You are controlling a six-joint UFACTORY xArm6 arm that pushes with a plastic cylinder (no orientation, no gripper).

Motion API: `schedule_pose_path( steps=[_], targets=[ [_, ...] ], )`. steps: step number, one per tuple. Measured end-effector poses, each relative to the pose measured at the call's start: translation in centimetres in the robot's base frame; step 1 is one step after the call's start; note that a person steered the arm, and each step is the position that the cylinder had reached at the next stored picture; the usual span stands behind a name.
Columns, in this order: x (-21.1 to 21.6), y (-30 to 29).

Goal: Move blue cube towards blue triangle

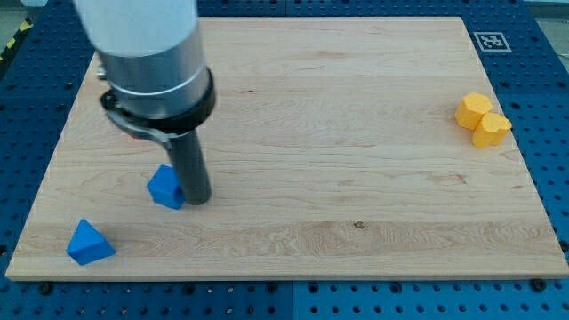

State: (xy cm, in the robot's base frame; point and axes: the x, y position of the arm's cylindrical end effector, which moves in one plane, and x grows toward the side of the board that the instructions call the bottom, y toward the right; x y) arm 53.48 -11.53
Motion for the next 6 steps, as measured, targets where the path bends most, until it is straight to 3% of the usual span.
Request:
schedule_pose_path(
  steps=[2, 6],
  targets=[
    [-3.6, 0.1],
    [-1.3, -4.9]
  ],
)
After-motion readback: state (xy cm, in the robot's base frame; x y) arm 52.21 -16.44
